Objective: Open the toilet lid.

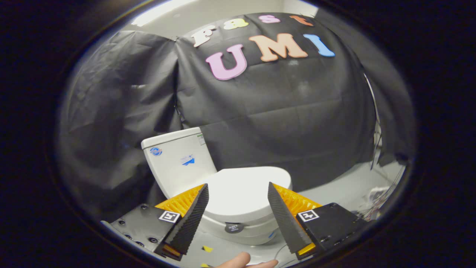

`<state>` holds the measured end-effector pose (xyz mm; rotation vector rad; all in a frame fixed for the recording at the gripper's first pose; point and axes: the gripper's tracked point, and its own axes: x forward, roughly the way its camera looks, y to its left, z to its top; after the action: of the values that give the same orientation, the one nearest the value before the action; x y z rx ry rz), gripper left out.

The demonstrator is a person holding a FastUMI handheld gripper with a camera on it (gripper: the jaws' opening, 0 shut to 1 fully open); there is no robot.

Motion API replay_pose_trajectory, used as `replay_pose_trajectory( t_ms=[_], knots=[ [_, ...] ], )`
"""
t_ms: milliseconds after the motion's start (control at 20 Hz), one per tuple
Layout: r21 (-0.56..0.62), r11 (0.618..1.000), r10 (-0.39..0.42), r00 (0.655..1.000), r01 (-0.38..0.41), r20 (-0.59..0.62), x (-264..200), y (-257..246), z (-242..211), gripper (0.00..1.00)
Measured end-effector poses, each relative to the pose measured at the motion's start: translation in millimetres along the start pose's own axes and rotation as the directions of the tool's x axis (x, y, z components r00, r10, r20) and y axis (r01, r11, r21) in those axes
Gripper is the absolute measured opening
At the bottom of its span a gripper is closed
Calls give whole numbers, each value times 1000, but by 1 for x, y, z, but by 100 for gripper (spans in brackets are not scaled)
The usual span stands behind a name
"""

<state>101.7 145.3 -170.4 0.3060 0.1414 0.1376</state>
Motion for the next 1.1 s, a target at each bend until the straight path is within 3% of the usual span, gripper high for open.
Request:
replay_pose_trajectory(
  t_ms=[200, 500, 700, 800, 900, 1100],
  knots=[
    [98, 994, -31, 994, 42, -109, 14, -7, -54, 99],
    [204, 975, -26, 957, 88, -288, 29, -7, -125, 98],
    [334, 929, -49, 949, 157, -311, 35, -13, -144, 97],
    [429, 881, -66, 948, 202, -310, 38, -17, -151, 85],
    [489, 850, -57, 956, 197, -286, 42, -14, -150, 74],
    [500, 843, -41, 949, 201, -312, 48, -9, -158, 57]
  ],
)
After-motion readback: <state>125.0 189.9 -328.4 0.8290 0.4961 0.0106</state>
